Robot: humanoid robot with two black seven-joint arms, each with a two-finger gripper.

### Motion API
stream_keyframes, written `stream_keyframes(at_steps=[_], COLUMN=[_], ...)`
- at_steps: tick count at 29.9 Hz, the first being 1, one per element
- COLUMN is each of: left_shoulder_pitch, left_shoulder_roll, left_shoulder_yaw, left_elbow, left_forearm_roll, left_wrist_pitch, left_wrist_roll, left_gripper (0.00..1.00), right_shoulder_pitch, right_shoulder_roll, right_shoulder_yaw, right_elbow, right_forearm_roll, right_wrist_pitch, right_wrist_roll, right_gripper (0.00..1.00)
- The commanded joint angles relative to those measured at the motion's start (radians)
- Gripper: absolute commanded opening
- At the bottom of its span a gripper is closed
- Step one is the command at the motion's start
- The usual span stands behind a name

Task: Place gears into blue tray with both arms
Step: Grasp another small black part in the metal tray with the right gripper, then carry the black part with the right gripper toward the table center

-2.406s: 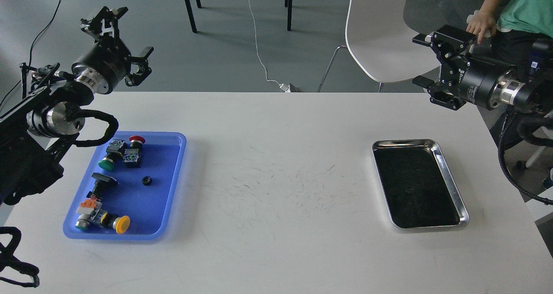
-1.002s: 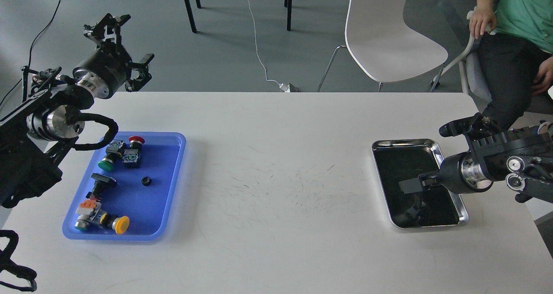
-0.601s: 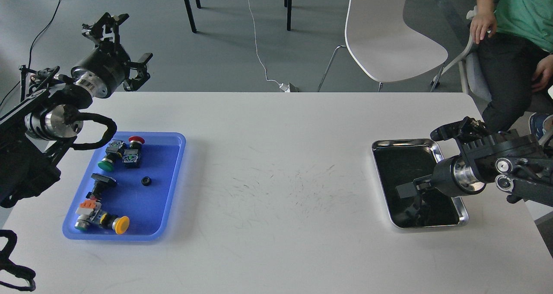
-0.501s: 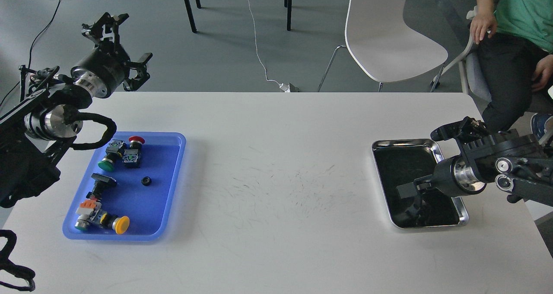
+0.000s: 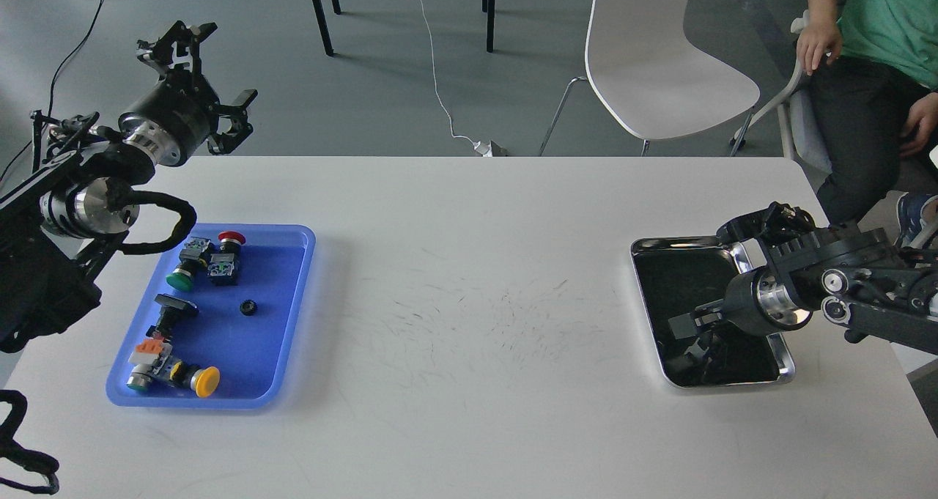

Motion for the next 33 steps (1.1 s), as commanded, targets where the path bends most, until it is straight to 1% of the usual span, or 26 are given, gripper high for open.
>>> stream_keyframes(at_steps=[1, 3, 4, 5, 7, 8, 9, 13, 17, 19, 21, 27, 33], left_shoulder_pitch=[0.000, 0.000, 0.000, 0.000, 0.000, 0.000, 0.000, 0.000, 0.000, 0.000, 0.000, -0.001, -0.001], left_shoulder_roll=[0.000, -0.002, -0.002, 0.000, -0.002, -0.002, 0.000, -0.002, 0.000, 0.000, 0.000, 0.000, 0.000], left_shoulder_yaw=[0.000, 0.000, 0.000, 0.000, 0.000, 0.000, 0.000, 0.000, 0.000, 0.000, 0.000, 0.000, 0.000], left_elbow=[-0.001, 0.001, 0.001, 0.001, 0.001, -0.001, 0.001, -0.001, -0.001, 0.001, 0.001, -0.001, -0.001], left_forearm_roll=[0.000, 0.000, 0.000, 0.000, 0.000, 0.000, 0.000, 0.000, 0.000, 0.000, 0.000, 0.000, 0.000], left_wrist_pitch=[0.000, 0.000, 0.000, 0.000, 0.000, 0.000, 0.000, 0.000, 0.000, 0.000, 0.000, 0.000, 0.000], left_wrist_roll=[0.002, 0.002, 0.002, 0.002, 0.002, 0.002, 0.002, 0.002, 0.002, 0.003, 0.003, 0.003, 0.003], left_gripper=[0.98, 0.98, 0.98, 0.98, 0.98, 0.98, 0.98, 0.98, 0.98, 0.98, 0.98, 0.98, 0.98], right_shoulder_pitch=[-0.003, -0.002, 0.001, 0.004, 0.007, 0.009, 0.007, 0.009, 0.015, 0.023, 0.026, 0.073, 0.181], right_shoulder_roll=[0.015, 0.018, 0.018, 0.018, 0.018, 0.018, 0.018, 0.018, 0.018, 0.018, 0.018, 0.006, -0.063], right_shoulder_yaw=[-0.001, -0.003, -0.004, -0.012, -0.018, -0.020, -0.020, -0.020, -0.020, -0.020, -0.020, -0.016, -0.001], right_elbow=[-0.026, -0.028, -0.028, -0.029, -0.029, -0.029, -0.029, -0.029, -0.028, -0.026, -0.025, -0.003, 0.121], right_forearm_roll=[-0.001, -0.004, -0.006, -0.006, -0.007, -0.007, -0.007, -0.007, -0.007, -0.007, -0.006, 0.003, 0.039], right_wrist_pitch=[0.000, 0.000, 0.000, 0.000, 0.000, 0.000, 0.000, 0.000, 0.000, 0.000, 0.000, 0.000, 0.000], right_wrist_roll=[0.000, 0.001, 0.001, 0.001, 0.003, 0.004, 0.004, 0.007, 0.009, 0.009, 0.009, 0.010, 0.006], right_gripper=[0.62, 0.54, 0.48, 0.45, 0.43, 0.39, 0.33, 0.16, 0.07, 0.06, 0.02, 0.02, 0.02])
